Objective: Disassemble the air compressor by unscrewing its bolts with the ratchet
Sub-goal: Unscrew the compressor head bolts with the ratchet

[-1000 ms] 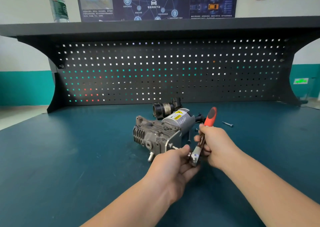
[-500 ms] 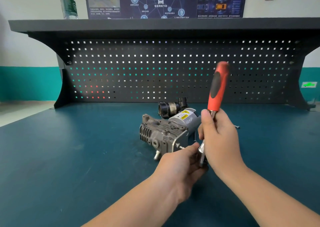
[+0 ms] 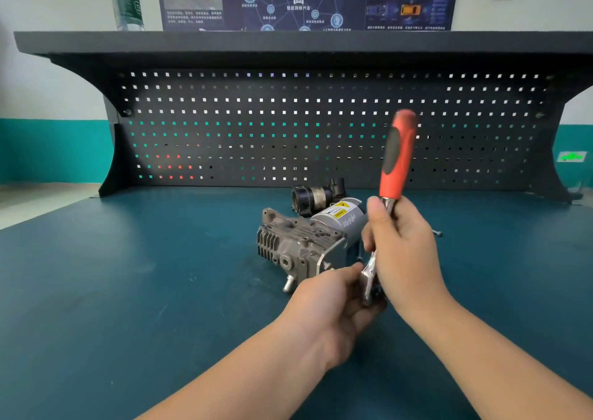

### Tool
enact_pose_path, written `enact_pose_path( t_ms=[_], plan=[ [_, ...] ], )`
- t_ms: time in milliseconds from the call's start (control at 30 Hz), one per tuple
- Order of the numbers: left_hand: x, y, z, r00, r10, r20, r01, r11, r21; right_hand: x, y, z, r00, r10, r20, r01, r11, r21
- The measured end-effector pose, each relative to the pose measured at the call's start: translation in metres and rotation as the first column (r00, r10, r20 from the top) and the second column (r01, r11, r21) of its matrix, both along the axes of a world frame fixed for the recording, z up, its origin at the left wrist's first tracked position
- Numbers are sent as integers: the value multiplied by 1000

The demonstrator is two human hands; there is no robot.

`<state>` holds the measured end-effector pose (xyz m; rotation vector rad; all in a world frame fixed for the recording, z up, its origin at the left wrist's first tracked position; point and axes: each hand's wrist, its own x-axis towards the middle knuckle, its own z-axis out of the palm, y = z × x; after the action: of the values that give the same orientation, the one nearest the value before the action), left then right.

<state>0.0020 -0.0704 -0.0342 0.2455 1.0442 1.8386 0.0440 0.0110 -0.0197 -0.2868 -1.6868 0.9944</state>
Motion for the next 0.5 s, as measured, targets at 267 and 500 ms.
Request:
enact_pose_path(
  t_ms=[267, 500],
  plan=[
    [1, 1, 1, 999, 31, -14, -32, 997, -74, -11, 23, -9, 996, 83, 20, -26, 524, -852],
    [-1, 2, -3, 970, 240, 32, -240, 971, 4, -9, 25, -6, 995, 78, 62, -5, 662, -750]
  ],
)
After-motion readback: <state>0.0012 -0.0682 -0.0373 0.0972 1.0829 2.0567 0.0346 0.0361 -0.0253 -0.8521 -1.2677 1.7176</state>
